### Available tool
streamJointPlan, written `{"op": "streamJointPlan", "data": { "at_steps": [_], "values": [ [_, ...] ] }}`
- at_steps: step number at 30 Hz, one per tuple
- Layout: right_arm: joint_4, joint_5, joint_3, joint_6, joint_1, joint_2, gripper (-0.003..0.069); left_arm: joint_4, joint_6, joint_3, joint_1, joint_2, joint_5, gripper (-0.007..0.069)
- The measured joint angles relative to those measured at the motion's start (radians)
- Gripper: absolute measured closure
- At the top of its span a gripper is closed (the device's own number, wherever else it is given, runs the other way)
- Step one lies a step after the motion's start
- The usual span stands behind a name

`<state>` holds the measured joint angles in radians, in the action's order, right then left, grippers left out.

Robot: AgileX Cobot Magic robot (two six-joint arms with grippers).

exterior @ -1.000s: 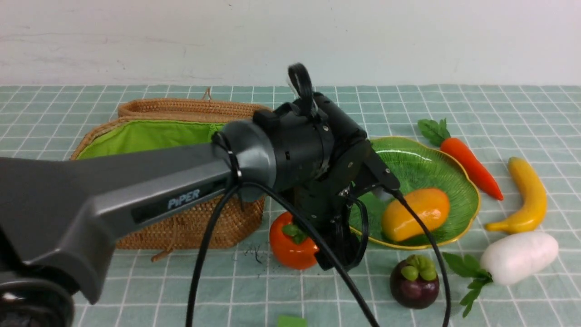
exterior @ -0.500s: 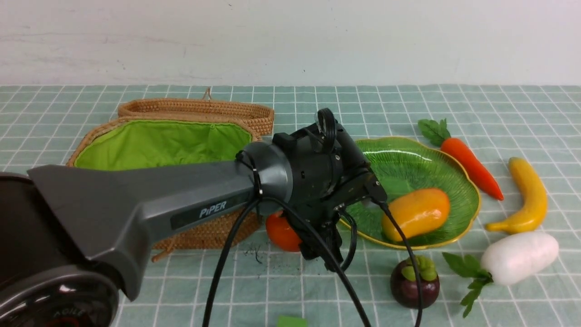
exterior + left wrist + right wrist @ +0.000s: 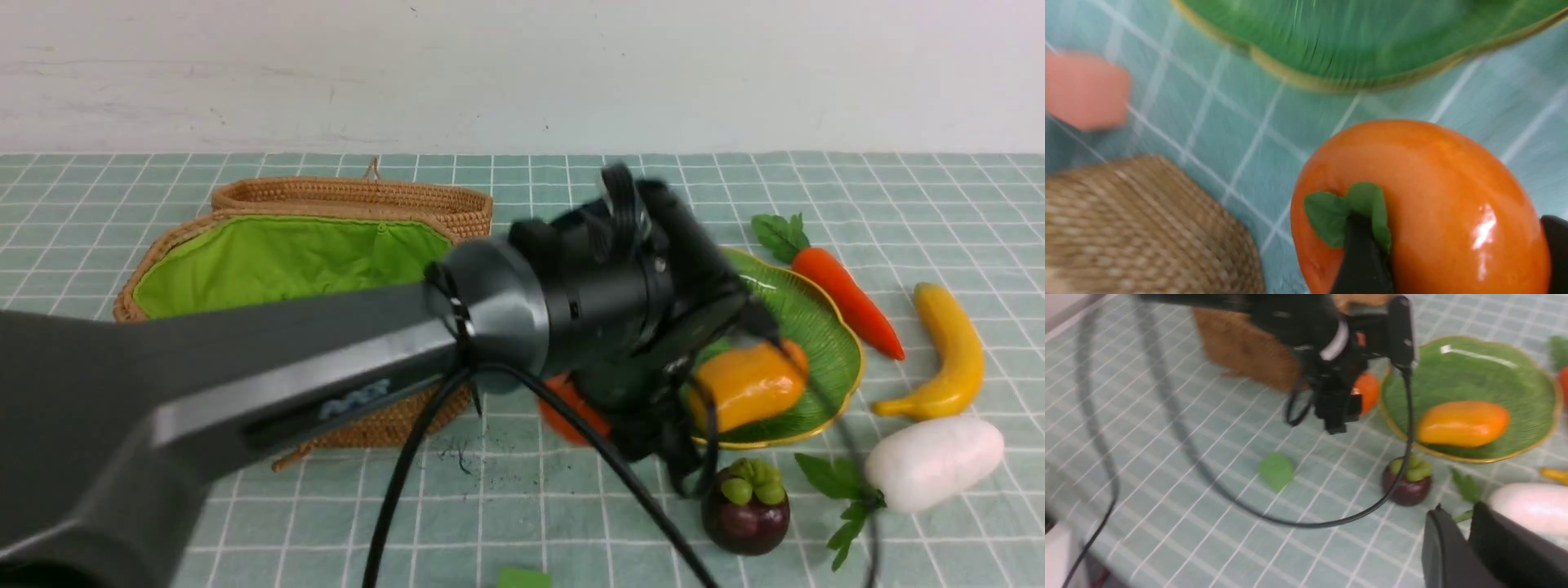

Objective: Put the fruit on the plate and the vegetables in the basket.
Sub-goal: Grab a tomato with your left arm and place it on the plate on the right, then use the right arm to grab a mangosteen and put it into the right plate

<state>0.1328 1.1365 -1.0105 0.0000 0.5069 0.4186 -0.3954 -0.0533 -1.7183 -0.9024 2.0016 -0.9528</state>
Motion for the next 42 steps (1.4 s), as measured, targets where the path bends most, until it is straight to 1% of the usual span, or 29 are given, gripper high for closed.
{"op": "streamJointPlan", "data": {
  "at_steps": [2,6,9,12,17,18,19,20,21,24,25,28,30,33,35,38,39,40,42],
  "values": [
    [-0.039,-0.025,0.0,0.032,0.0,0.0,0.055,-0.001,-0.013,-0.043,-0.002,-0.026,0.082,0.0141],
    [-0.039,-0.036,0.0,0.044,0.0,0.0,0.055,0.016,-0.02,-0.074,0.041,-0.001,0.296,0.0141],
    [-0.036,-0.036,0.0,0.047,0.0,0.0,0.055,0.048,-0.021,-0.076,0.087,0.066,0.429,0.0141],
    [-0.027,-0.022,0.0,0.051,0.0,0.0,0.055,0.059,-0.021,-0.075,0.122,0.143,0.517,0.0141],
    [-0.003,-0.009,0.0,0.052,0.0,0.0,0.055,0.025,-0.021,-0.072,0.13,0.193,0.558,0.0133],
    [0.003,-0.008,0.0,0.052,0.0,0.0,0.055,0.016,-0.021,-0.072,0.128,0.194,0.564,0.0109],
    [0.006,-0.007,0.0,0.052,0.0,0.0,0.055,0.011,-0.021,-0.072,0.127,0.194,0.571,0.0066],
    [0.006,-0.007,0.0,0.052,0.0,0.0,0.055,0.01,-0.021,-0.072,0.126,0.191,0.573,0.0044],
    [0.008,-0.007,0.0,0.052,0.0,0.0,0.055,0.009,-0.021,-0.072,0.125,0.187,0.567,-0.0007],
    [0.011,-0.007,0.0,0.052,0.0,0.0,0.055,0.008,-0.021,-0.072,0.125,0.178,0.545,-0.0035],
    [0.011,-0.006,0.0,0.052,0.0,0.0,0.055,0.02,-0.021,-0.072,0.125,0.164,0.512,-0.0041],
    [0.011,-0.006,0.0,0.052,0.0,0.0,0.055,0.052,-0.021,-0.072,0.125,0.132,0.472,-0.0038],
    [0.011,-0.006,0.0,0.06,0.0,0.0,0.055,0.128,-0.021,-0.07,0.125,0.059,0.396,-0.0001],
    [0.011,0.003,0.0,0.083,0.0,0.011,0.055,0.229,-0.022,-0.068,0.125,-0.053,0.297,0.0106],
    [0.011,0.022,0.0,0.093,0.0,0.039,0.055,0.296,-0.041,-0.068,0.125,-0.15,0.221,0.0242],
    [0.011,0.05,0.0,0.097,0.0,0.116,0.055,0.354,-0.061,-0.069,0.125,-0.286,0.099,0.0512],
    [0.01,0.056,0.0,0.097,0.0,0.149,0.055,0.363,-0.061,-0.068,0.125,-0.332,0.056,0.0582],
    [0.008,0.062,0.0,0.097,0.0,0.185,0.0548,0.37,-0.062,-0.063,0.125,-0.369,0.027,0.0617],
    [0.004,0.063,0.0,0.097,0.0,0.243,0.0547,0.382,-0.062,-0.027,0.125,-0.454,-0.017,0.0638]
  ]
}}
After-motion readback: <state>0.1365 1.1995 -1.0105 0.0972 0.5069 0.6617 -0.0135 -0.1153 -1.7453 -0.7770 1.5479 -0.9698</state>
